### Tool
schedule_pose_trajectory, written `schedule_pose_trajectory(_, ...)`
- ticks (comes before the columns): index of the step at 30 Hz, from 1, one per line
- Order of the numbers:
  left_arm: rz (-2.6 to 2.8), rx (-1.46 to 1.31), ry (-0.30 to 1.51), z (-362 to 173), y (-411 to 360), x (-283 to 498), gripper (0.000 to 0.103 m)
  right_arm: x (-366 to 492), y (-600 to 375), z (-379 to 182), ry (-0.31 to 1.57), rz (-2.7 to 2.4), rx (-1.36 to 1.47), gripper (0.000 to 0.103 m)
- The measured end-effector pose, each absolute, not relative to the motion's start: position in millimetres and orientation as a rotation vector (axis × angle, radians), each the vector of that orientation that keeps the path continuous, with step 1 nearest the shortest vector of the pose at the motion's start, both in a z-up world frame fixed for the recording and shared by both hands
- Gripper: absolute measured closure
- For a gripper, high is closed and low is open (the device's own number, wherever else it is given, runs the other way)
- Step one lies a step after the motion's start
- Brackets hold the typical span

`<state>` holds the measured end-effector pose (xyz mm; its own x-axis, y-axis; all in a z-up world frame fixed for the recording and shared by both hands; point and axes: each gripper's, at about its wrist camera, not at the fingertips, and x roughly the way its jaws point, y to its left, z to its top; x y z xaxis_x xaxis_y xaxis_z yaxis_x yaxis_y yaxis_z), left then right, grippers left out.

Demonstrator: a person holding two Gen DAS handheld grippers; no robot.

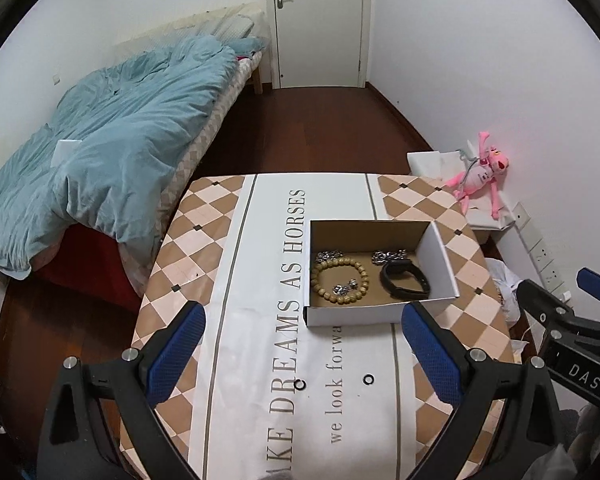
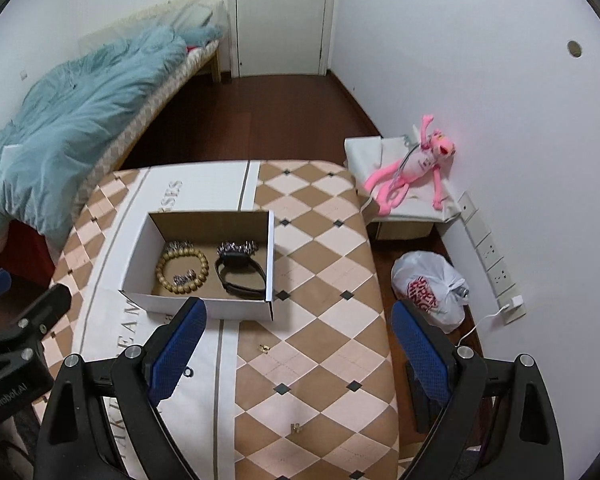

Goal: Organize jewelry
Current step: 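Lift both tools out of the box and back away, then grasp the small gold earring with the right tool while the left tool grasps a black ring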

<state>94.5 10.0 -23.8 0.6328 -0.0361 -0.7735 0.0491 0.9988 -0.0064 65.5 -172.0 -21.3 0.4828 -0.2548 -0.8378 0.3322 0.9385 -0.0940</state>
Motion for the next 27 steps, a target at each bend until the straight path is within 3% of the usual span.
schedule_pose_trajectory(7, -0.023, 0.005, 0.884, -18.0, 13.5, 83.8, 0.003, 48.0, -176.0, -24.0, 1.032, -0.351, 0.143, 0.008)
schedule_pose_trajectory(13, 0.023, 0.032, 0.984, -68.9, 16.0, 66.2, 0.003, 13.1, -190.3, -90.3, 1.17, -0.358, 0.244, 0.008)
schedule_pose_trajectory(15, 0.034, 0.038, 1.031, -92.0, 15.4, 58.5, 0.003, -0.6, -192.3, -120.3, 1.218, -0.348, 0.285, 0.013)
schedule_pose_trajectory(17, 0.045, 0.041, 1.078, -114.7, 14.2, 52.0, 0.003, -11.4, -194.1, -148.8, 1.257, -0.328, 0.356, 0.028)
schedule_pose_trajectory(20, 0.061, 0.049, 1.125, -138.2, 13.2, 45.8, 0.003, -24.2, -195.2, -178.4, 1.273, -0.33, 0.414, 0.041)
schedule_pose_trajectory(27, 0.088, 0.06, 1.166, -160.3, 13.9, 40.3, 0.003, -26.5, -184.3, -195.8, 1.224, -0.351, 0.353, 0.054)
